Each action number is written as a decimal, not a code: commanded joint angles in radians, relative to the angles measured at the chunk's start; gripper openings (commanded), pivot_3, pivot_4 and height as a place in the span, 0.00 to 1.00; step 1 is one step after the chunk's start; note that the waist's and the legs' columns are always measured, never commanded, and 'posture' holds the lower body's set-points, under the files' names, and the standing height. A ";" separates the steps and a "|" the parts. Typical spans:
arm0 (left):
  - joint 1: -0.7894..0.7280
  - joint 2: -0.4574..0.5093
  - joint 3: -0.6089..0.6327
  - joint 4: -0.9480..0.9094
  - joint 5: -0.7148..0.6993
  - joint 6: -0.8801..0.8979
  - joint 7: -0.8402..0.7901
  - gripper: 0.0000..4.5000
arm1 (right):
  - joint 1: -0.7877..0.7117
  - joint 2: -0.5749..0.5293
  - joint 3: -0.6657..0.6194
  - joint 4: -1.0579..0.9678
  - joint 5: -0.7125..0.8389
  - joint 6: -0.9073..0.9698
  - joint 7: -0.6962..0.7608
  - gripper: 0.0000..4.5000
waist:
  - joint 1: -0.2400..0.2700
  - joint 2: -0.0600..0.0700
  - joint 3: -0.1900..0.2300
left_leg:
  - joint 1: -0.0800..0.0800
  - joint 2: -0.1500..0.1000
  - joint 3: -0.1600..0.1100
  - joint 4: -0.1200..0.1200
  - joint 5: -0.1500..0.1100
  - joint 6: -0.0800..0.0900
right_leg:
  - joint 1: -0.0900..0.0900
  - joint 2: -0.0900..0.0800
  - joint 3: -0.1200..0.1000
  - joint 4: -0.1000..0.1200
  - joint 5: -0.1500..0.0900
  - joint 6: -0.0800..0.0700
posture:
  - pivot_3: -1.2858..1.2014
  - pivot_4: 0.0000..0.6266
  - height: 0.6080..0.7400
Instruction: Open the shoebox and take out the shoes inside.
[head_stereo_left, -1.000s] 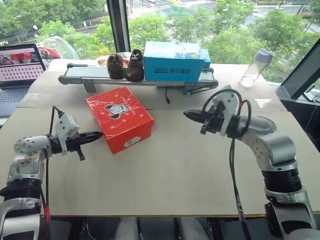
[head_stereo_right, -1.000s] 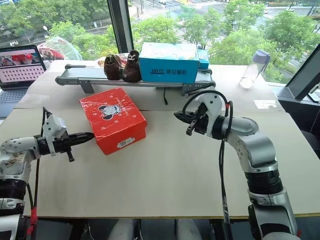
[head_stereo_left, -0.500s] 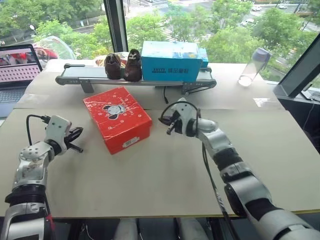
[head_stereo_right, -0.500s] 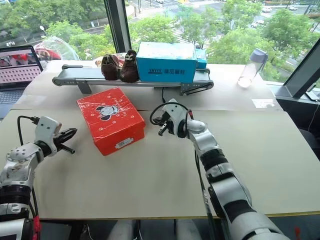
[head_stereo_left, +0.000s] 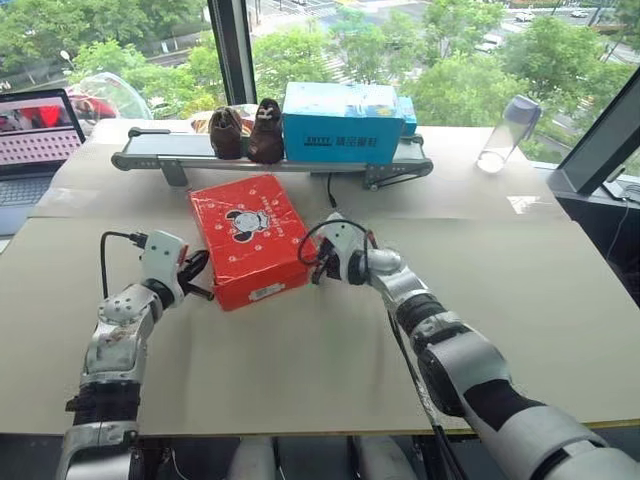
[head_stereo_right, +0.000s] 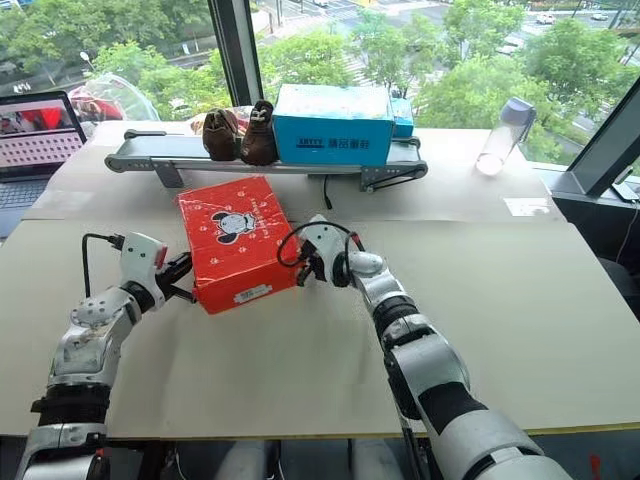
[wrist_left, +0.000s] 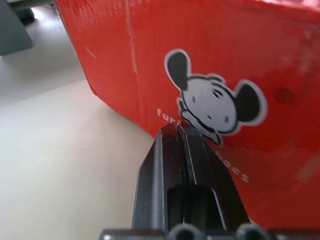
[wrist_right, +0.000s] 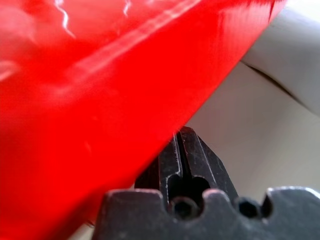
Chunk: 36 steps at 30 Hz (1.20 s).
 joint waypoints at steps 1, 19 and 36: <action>0.054 -0.045 -0.098 -0.166 -0.063 0.073 -0.049 0.01 | 0.142 -0.036 0.054 -0.516 0.091 0.236 0.124 0.02 | 0.005 0.000 0.000 | 0.000 0.000 0.000 0.000 0.000 0.000 | 0.000 0.000 0.000 0.000 0.000 0.000 | 0.52 0.24 1.00; 0.094 0.018 -0.182 -0.400 -0.241 0.293 -0.225 0.01 | 0.744 -0.571 -0.131 -1.542 0.355 1.077 0.039 0.02 | 0.006 0.001 0.000 | 0.001 -0.001 0.001 0.001 0.000 0.000 | 0.002 0.000 0.001 -0.002 -0.006 0.007 | 0.52 0.24 1.00; 0.037 0.276 0.055 -0.241 -0.342 0.197 -0.429 0.07 | 0.652 -0.732 -0.298 -1.157 0.396 0.868 0.102 0.00 | 0.002 0.000 0.001 | 0.001 0.000 0.001 0.001 0.000 0.000 | 0.001 0.000 0.002 -0.003 -0.006 0.007 | 0.52 0.24 1.00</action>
